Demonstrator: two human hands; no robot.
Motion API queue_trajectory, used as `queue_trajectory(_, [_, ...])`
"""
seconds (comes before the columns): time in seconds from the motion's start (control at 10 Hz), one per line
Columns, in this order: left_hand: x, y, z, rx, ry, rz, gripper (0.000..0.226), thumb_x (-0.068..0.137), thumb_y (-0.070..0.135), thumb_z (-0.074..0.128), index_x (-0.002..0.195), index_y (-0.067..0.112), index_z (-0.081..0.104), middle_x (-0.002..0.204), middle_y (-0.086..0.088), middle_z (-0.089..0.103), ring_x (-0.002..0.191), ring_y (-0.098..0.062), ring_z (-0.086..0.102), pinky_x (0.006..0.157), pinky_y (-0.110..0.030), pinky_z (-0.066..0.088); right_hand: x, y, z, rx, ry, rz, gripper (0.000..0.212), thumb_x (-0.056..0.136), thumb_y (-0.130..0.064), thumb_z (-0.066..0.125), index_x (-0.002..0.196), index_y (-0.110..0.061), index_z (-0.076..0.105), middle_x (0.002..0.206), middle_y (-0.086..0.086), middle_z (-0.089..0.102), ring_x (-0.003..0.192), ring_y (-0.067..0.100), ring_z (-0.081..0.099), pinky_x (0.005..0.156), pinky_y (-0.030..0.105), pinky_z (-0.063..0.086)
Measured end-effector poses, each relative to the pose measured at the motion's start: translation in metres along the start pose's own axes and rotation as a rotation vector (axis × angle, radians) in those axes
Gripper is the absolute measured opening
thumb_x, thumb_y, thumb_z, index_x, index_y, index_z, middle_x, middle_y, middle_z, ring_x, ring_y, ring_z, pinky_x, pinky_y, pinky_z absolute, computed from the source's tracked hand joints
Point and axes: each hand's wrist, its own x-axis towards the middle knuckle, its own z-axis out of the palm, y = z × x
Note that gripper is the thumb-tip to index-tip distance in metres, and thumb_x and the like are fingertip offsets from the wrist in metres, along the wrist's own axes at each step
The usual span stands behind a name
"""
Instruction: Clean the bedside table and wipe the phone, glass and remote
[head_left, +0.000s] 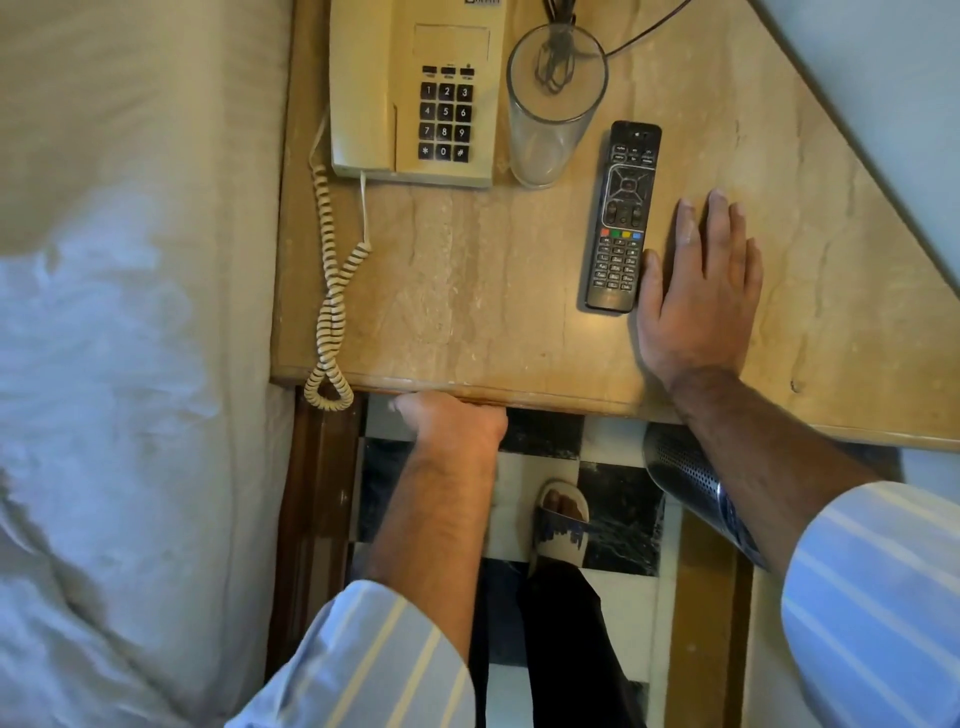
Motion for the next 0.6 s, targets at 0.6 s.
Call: queue_trajectory(0.6, [-0.165,-0.007,0.02,1.879,-0.472,1.364,0.066,0.104,0.062,0.028,0.15,0.018,0.046,0.157,-0.007,0.043,0.145,-0.017,0.04,0.122,-0.036,0.034,0.006,-0.034,-0.133,0.105,-0.232,-0.139,0.073,0.104,-0.036,0.029,0.167,-0.001,0.02,0.176,0.02,0.013,0.165,0.034,0.011,0.133,0.052,0.014])
